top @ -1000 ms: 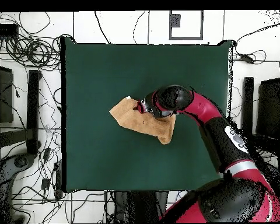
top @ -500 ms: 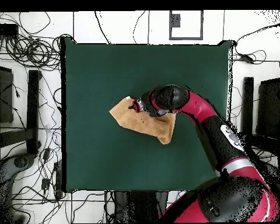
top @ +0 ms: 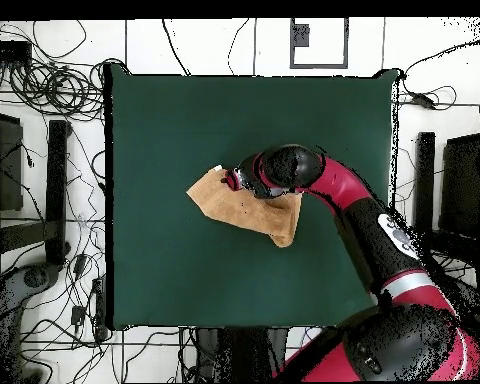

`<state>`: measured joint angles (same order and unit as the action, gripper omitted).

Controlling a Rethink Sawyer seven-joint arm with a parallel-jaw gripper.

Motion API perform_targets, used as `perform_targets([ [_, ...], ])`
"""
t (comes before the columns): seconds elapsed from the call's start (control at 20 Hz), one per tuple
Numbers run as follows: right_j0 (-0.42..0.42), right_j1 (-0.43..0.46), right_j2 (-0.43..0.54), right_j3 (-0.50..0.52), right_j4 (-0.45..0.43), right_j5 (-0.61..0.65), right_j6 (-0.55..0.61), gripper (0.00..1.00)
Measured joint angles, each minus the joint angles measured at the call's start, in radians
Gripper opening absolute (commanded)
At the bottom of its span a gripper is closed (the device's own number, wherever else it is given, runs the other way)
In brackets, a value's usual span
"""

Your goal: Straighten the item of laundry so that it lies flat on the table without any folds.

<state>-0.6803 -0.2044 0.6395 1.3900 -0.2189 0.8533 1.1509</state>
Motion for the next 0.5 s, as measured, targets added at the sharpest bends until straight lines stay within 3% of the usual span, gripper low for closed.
perform_targets([
  [0.5,-0.008,-0.021,0.001,0.04,0.0,-0.083,0.0,0.0],
])
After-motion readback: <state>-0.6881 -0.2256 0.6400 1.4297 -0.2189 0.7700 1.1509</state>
